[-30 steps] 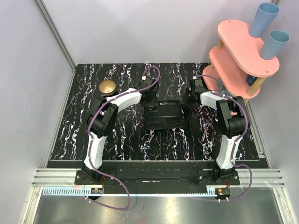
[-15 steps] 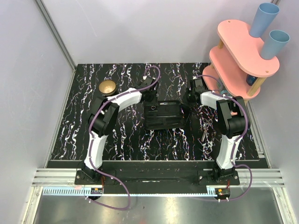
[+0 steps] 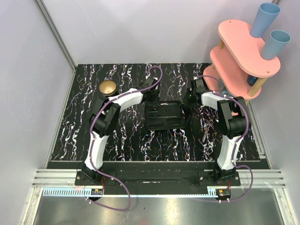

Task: Sort the hair-cutting tools
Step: Place the scissors in the hairdressing tool bag.

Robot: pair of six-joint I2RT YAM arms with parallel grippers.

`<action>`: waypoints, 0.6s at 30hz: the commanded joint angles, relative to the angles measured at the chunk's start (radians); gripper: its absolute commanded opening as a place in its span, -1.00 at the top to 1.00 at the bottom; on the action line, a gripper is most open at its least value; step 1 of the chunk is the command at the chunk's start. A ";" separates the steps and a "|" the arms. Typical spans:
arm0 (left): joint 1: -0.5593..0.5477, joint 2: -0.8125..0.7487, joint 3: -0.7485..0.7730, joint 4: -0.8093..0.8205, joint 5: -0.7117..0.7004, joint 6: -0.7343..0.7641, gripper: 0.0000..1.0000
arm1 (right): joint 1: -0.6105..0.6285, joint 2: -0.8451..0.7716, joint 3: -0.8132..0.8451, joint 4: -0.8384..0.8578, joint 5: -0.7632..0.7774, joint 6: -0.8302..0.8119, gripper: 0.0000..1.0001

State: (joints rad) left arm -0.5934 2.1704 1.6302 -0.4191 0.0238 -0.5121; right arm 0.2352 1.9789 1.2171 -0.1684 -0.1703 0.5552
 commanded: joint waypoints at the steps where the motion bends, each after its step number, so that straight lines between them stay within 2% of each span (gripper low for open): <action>1: -0.026 0.009 0.042 0.091 0.042 0.006 0.06 | 0.055 0.074 -0.047 -0.098 -0.117 0.015 1.00; 3: -0.025 -0.015 0.033 0.074 -0.004 0.017 -0.04 | 0.055 0.060 -0.044 -0.102 -0.103 0.011 1.00; 7: -0.020 -0.067 0.017 0.051 -0.080 0.032 -0.35 | 0.055 0.005 -0.004 -0.125 -0.054 -0.006 1.00; 9: -0.017 -0.110 0.005 0.046 -0.105 0.037 -0.41 | 0.055 -0.029 0.021 -0.140 -0.026 -0.017 1.00; 11: -0.017 -0.159 -0.010 0.045 -0.130 0.044 -0.42 | 0.053 -0.055 0.035 -0.157 0.007 -0.023 0.90; 13: -0.017 -0.191 -0.018 0.045 -0.131 0.053 -0.45 | 0.053 -0.101 0.061 -0.171 0.028 -0.031 0.71; 14: -0.017 -0.225 -0.029 0.040 -0.142 0.057 -0.48 | 0.055 -0.116 0.068 -0.189 0.044 -0.034 0.52; 16: -0.016 -0.263 -0.047 0.042 -0.156 0.061 -0.53 | 0.055 -0.159 0.096 -0.215 0.066 -0.035 0.33; 17: -0.016 -0.300 -0.071 0.040 -0.171 0.063 -0.63 | 0.053 -0.173 0.107 -0.256 0.096 -0.035 0.12; 18: -0.016 -0.320 -0.084 0.042 -0.179 0.064 -0.70 | 0.053 -0.202 0.120 -0.279 0.113 -0.040 0.07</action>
State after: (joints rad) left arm -0.6136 2.0003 1.5852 -0.4145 -0.0826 -0.4690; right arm 0.2806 1.9068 1.2488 -0.3355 -0.1345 0.5385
